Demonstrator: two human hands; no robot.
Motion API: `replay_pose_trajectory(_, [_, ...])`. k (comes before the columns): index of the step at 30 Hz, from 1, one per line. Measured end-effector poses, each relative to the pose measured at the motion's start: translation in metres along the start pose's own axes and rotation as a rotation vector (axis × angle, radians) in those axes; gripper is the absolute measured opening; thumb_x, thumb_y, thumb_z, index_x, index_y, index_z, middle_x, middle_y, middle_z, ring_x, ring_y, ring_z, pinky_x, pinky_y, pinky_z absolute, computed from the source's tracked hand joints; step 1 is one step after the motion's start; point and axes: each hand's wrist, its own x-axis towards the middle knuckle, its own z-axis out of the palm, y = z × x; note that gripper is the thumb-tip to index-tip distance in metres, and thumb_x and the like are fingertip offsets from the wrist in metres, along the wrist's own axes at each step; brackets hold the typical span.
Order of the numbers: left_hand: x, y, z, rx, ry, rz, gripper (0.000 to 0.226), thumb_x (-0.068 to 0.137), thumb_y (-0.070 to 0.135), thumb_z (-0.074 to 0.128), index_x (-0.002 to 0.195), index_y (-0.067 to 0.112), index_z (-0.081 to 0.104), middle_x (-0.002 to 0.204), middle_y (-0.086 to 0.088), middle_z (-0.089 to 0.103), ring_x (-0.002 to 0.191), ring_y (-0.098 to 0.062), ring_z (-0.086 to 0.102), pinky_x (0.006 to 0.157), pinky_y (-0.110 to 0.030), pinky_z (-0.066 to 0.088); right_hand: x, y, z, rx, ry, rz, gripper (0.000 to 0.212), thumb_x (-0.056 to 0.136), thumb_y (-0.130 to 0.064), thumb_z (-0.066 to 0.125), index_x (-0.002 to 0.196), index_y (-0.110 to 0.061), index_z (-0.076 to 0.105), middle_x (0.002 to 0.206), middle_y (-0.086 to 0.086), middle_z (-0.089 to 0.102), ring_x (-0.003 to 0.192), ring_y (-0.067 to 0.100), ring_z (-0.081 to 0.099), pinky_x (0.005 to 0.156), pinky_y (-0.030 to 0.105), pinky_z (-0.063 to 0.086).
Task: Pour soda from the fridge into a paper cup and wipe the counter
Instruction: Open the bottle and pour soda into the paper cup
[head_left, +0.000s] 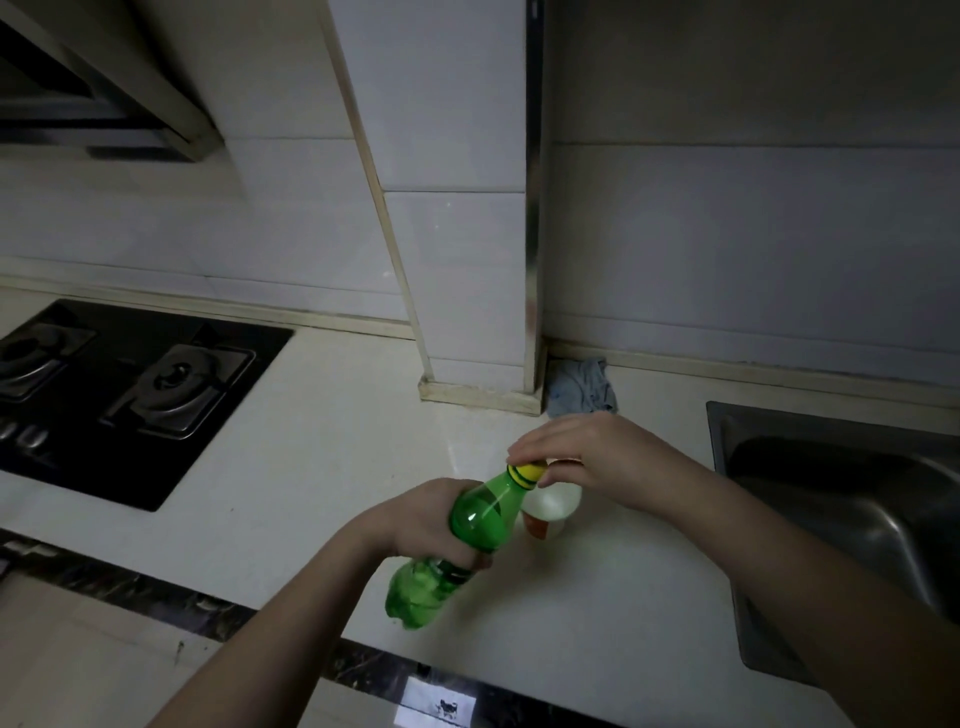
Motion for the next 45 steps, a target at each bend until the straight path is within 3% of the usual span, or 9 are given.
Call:
replay_pose_trajectory(3, [0.001,-0.002,0.002,0.026,0.081,0.000,0.040,0.063,0.030,0.085,0.094,0.031,0.059,0.085,0.010,0.066,0.077,-0.004,0.062,0.069,-0.025,0.053,0.009,-0.006,-0.004,-0.090,-0.043,0.127,0.037,0.082,-0.031,0.072,0.118,-0.022,0.067,0.113,-0.006,0.067,0.103,0.006,0.058,0.089,0.019,0.042])
replay_pose_trajectory(6, [0.000,-0.008,0.006,-0.019,0.169,-0.010,0.044,0.058,0.037,0.085,0.094,0.029,0.060,0.085,0.007,0.068,0.078,-0.009,0.064,0.072,-0.036,0.056,0.017,-0.012,0.000,-0.131,0.004,0.192,0.038,0.080,-0.042,0.071,0.113,-0.022,0.069,0.102,-0.005,0.065,0.094,0.011,0.059,0.078,0.026,0.045])
replay_pose_trajectory(10, [-0.008,-0.012,0.008,-0.127,0.192,0.012,0.042,0.059,0.030,0.084,0.094,0.023,0.062,0.085,0.000,0.069,0.079,-0.019,0.066,0.073,-0.044,0.055,0.027,-0.021,-0.001,-0.068,-0.007,0.171,0.036,0.080,-0.035,0.073,0.114,-0.024,0.068,0.106,-0.008,0.067,0.093,0.005,0.057,0.085,0.026,0.047])
replay_pose_trajectory(16, [-0.019,-0.014,0.001,-0.207,0.128,0.046,0.038,0.064,0.020,0.083,0.096,0.017,0.063,0.091,-0.008,0.070,0.083,-0.024,0.067,0.075,-0.044,0.055,0.035,-0.034,-0.008,-0.058,-0.060,0.104,0.035,0.080,-0.027,0.074,0.114,-0.024,0.069,0.111,-0.009,0.069,0.100,0.003,0.059,0.092,0.024,0.045])
replay_pose_trajectory(25, [-0.025,-0.024,0.002,-0.074,0.238,0.029,0.046,0.056,0.039,0.082,0.094,0.025,0.062,0.084,0.004,0.069,0.077,-0.012,0.065,0.071,-0.037,0.055,0.045,-0.049,0.003,-0.305,-0.105,0.231,0.042,0.081,-0.056,0.062,0.102,-0.021,0.070,0.093,-0.003,0.066,0.087,0.014,0.058,0.074,0.031,0.046])
replay_pose_trajectory(32, [-0.030,-0.034,0.003,-0.020,0.322,-0.003,0.042,0.058,0.036,0.085,0.090,0.031,0.058,0.080,0.011,0.065,0.072,-0.002,0.061,0.062,-0.020,0.047,0.052,-0.059,0.023,-0.565,-0.078,0.362,0.074,0.078,-0.079,0.031,0.078,-0.014,0.067,0.072,0.005,0.062,0.073,0.021,0.058,0.066,0.037,0.050])
replay_pose_trajectory(40, [-0.037,-0.044,0.006,-0.005,0.345,-0.010,0.044,0.058,0.038,0.085,0.089,0.033,0.055,0.080,0.011,0.064,0.072,-0.003,0.061,0.060,-0.020,0.046,0.058,-0.070,0.034,-0.629,-0.046,0.376,0.068,0.087,-0.073,0.028,0.059,-0.014,0.047,0.057,0.003,0.044,0.061,0.022,0.045,0.052,0.031,0.034])
replay_pose_trajectory(45, [-0.040,-0.046,0.007,0.016,0.362,-0.015,0.047,0.059,0.038,0.084,0.095,0.029,0.056,0.084,0.010,0.065,0.074,-0.004,0.061,0.062,-0.025,0.050,0.061,-0.072,0.040,-0.632,-0.091,0.374,0.063,0.092,-0.065,0.029,0.068,-0.012,0.053,0.057,0.003,0.042,0.061,0.023,0.046,0.049,0.031,0.028])
